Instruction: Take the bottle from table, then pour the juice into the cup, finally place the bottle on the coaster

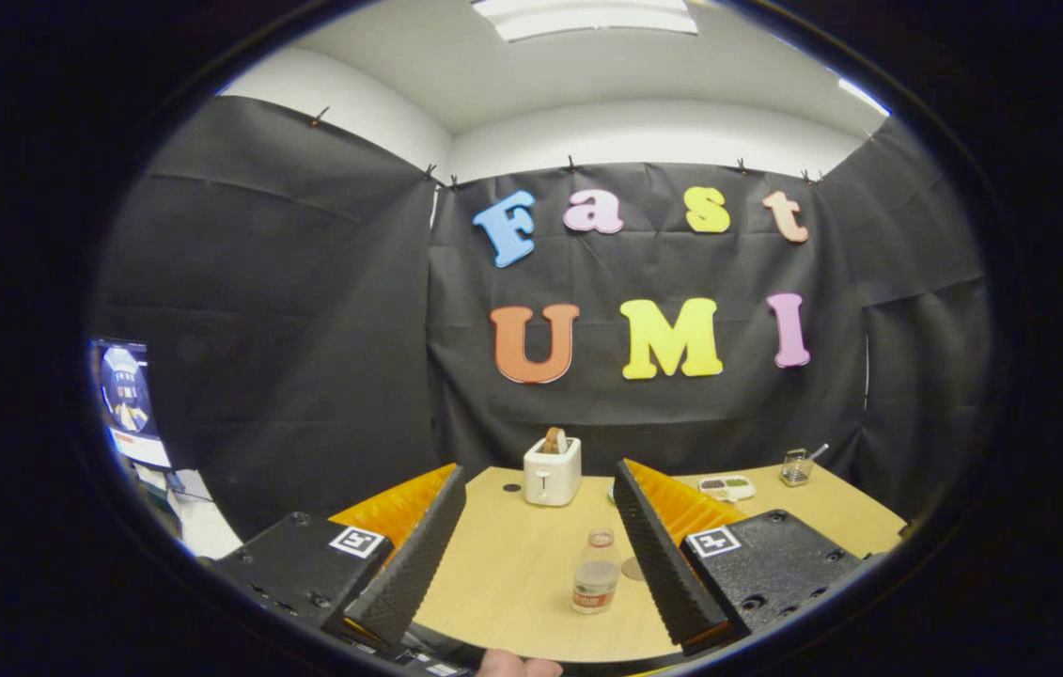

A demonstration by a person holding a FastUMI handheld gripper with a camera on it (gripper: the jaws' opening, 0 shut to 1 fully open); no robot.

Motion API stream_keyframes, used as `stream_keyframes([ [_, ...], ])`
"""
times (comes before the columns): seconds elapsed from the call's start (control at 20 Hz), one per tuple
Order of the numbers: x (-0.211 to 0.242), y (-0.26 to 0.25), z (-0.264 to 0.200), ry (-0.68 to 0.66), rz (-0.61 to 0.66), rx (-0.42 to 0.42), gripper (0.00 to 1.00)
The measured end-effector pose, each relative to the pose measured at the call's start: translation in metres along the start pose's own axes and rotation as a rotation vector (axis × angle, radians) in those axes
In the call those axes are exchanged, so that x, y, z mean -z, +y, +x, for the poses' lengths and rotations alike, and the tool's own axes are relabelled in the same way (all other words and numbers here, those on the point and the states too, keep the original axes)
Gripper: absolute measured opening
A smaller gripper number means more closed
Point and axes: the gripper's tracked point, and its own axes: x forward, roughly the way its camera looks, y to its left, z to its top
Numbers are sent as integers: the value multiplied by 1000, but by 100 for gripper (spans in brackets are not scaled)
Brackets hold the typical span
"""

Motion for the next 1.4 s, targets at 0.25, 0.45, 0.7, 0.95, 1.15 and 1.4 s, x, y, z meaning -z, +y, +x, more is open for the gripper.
stream_keyframes([
  [0.25, 16, -2, -3, 10, -14, -9, 100],
  [0.45, 40, -1, -6, 36, -26, -6, 100],
  [0.7, 97, -13, -5, 106, -81, 41, 100],
  [0.95, 150, -24, 5, 156, -92, 56, 100],
  [1.15, 183, -38, 20, 169, -43, 63, 100],
  [1.4, 229, -60, 49, 242, -69, 108, 100],
])
